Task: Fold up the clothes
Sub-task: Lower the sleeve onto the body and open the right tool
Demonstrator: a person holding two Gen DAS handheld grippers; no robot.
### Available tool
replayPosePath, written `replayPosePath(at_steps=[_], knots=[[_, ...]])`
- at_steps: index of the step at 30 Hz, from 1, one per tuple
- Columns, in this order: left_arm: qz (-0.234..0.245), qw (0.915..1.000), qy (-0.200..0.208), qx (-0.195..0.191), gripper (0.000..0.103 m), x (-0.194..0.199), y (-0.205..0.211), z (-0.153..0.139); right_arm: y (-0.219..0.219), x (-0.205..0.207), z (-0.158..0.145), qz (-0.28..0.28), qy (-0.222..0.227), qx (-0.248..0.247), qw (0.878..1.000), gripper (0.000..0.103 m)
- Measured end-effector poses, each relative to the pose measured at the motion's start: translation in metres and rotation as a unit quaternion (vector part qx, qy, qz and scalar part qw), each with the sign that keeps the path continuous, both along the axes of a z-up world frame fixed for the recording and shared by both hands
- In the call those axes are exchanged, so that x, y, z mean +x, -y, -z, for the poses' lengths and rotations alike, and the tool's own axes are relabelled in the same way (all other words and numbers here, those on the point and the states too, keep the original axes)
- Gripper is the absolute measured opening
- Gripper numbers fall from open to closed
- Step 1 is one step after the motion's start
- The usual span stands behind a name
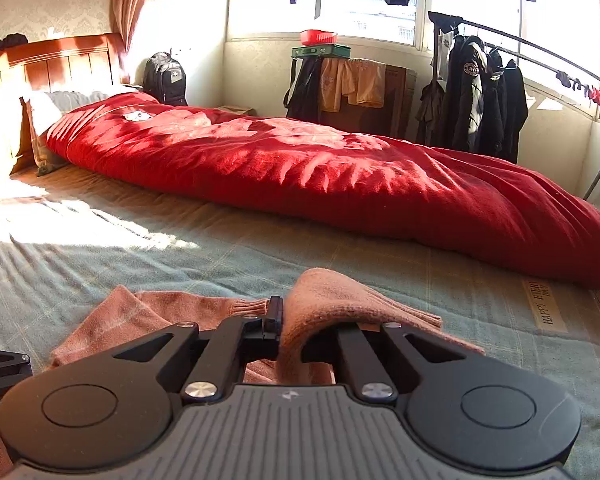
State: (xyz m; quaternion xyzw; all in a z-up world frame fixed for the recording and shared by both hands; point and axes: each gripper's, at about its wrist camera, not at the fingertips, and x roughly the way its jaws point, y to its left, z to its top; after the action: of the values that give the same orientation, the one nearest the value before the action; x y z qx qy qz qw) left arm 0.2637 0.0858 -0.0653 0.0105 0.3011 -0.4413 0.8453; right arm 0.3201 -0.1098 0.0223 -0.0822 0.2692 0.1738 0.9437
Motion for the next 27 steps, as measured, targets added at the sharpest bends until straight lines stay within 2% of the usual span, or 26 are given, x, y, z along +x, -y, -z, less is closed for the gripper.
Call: replayPosePath(at_steps=[5,11,23,27], knots=[[-0.003,1.0,-0.001,0.003,0.102,0.0,0.0,0.001,-0.026,0.003,0.022,-0.027,-0.013,-0.045,0.999,0.007],[-0.004,1.0,-0.003,0.004,0.102,0.001,0.0,0.002,-0.046,0.005,0.039,-0.056,-0.024,-0.065,0.996,0.007],[-0.009,0.9999,-0.005,0.006,0.102,0.004,0.0,0.003,-0.076,0.011,0.07,-0.078,-0.053,-0.114,0.989,0.008],[-0.011,0.9999,-0.005,0.007,0.102,0.005,0.001,0.003,-0.084,0.01,0.079,-0.081,-0.066,-0.123,0.987,0.028]])
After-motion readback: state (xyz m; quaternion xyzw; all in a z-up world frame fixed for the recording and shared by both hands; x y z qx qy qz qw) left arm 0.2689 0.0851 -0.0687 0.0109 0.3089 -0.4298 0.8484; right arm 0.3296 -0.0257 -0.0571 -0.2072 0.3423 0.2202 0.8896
